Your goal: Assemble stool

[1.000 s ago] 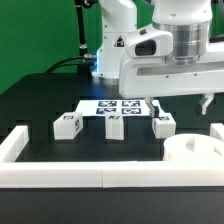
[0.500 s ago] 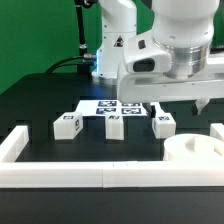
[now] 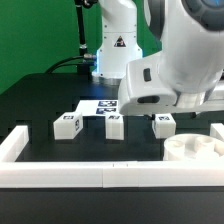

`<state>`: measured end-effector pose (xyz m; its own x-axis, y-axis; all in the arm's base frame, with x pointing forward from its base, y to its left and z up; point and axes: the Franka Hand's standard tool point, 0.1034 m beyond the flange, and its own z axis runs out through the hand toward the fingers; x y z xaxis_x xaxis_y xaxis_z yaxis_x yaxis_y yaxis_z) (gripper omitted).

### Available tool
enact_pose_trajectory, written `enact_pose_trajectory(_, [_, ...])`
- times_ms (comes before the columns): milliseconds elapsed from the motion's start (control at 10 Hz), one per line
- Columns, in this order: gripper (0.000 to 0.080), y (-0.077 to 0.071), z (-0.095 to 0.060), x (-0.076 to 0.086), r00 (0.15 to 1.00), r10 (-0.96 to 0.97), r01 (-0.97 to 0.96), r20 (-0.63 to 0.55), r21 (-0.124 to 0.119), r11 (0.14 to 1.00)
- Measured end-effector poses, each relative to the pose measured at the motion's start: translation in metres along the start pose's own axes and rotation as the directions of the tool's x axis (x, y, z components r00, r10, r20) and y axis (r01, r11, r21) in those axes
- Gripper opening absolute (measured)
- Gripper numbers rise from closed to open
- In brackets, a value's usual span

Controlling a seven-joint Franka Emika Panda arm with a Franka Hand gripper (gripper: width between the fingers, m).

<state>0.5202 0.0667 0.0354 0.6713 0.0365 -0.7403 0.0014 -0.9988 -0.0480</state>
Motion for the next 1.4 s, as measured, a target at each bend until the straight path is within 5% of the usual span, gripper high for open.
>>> enact_pose_trajectory(800, [0.0649, 0.006, 0.031, 0.007, 0.996, 0.027, -0.027, 0.085, 0.000, 1.000])
enact_pose_trajectory(900, [0.0527, 0.006, 0.030, 0.008, 0.996, 0.026, -0.026, 0.083, 0.000, 1.000])
enact_pose_trajectory(1000, [0.0527, 0.006, 0.030, 0.008, 0.996, 0.026, -0.026, 0.083, 0.000, 1.000])
enact_pose_trajectory(1100, [0.0388, 0.006, 0.030, 0.008, 0.996, 0.026, -0.026, 0.083, 0.000, 1.000])
enact_pose_trajectory(1200, [0.0334, 0.006, 0.030, 0.008, 0.996, 0.026, -0.026, 0.083, 0.000, 1.000])
enact_pose_trajectory(1400, [0.0334, 0.006, 0.030, 0.008, 0.996, 0.026, -0.026, 0.083, 0.000, 1.000])
